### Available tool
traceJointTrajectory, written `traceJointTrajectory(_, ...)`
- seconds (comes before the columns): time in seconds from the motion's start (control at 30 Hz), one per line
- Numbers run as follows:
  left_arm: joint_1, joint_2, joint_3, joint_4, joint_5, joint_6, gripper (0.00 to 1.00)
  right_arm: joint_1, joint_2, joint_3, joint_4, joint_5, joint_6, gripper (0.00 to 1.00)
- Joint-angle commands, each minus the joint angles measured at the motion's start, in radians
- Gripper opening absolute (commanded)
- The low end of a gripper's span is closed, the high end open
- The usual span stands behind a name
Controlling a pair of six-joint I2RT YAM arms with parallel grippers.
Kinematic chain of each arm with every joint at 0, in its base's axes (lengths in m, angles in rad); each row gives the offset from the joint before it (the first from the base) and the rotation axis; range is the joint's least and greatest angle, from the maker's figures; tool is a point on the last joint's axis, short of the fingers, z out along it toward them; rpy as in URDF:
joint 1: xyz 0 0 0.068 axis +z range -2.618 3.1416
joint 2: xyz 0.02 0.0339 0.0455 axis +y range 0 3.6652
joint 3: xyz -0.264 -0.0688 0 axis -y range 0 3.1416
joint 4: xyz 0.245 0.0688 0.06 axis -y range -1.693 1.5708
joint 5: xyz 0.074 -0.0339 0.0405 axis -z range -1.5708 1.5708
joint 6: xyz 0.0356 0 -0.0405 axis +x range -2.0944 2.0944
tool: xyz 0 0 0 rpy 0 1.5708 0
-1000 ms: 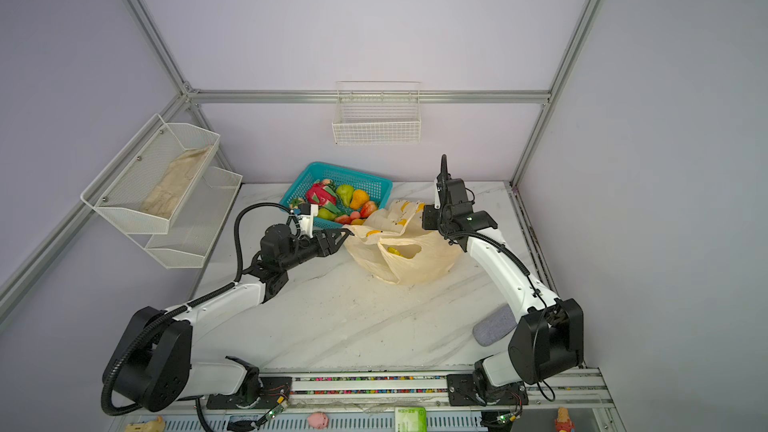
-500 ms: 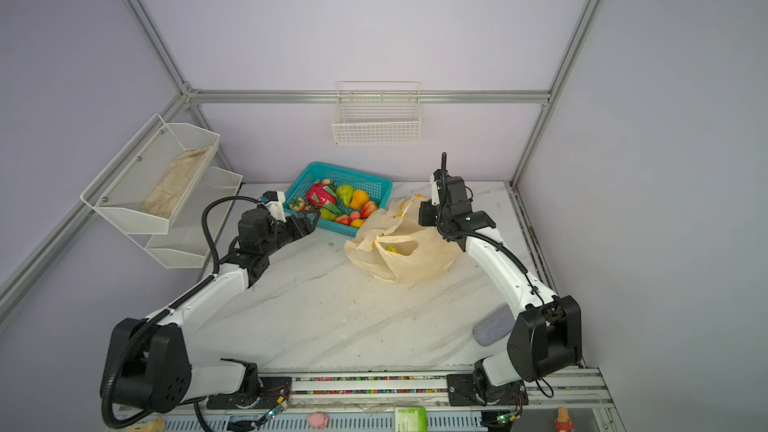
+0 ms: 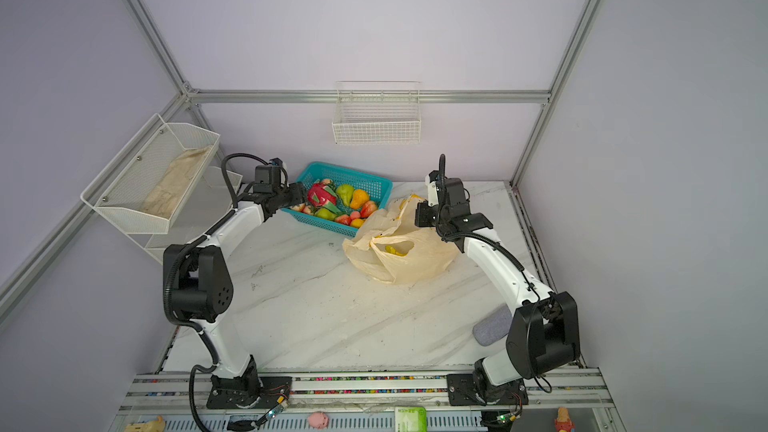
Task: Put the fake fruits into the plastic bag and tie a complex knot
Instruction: 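Release the bag and move the left gripper over the teal basket, then grasp the peach with green leaves in the basket with the left gripper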
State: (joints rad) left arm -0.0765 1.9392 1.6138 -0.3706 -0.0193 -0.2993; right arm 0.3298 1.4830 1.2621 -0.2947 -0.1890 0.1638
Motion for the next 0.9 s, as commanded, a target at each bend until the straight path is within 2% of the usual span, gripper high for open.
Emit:
traceJointTrajectory(0.0,0.004,0.052,0.169,-0.111,-0.038,0.08,0.62,-0.004,-0.006,-0.016,0.023,-0.006,-0.003,0.0)
traceJointTrajectory(0.33,0.006,0.149,0.262,-0.151,-0.06,0.139,0.32,-0.003,-0.018,-0.025,0.014,0.003,-0.009,0.0)
traceJointTrajectory(0.87,0.005,0.209,0.353,-0.195,-0.109,0.187,0.04,-0.003,0.002,-0.022,0.001,0.002,-0.018,0.0)
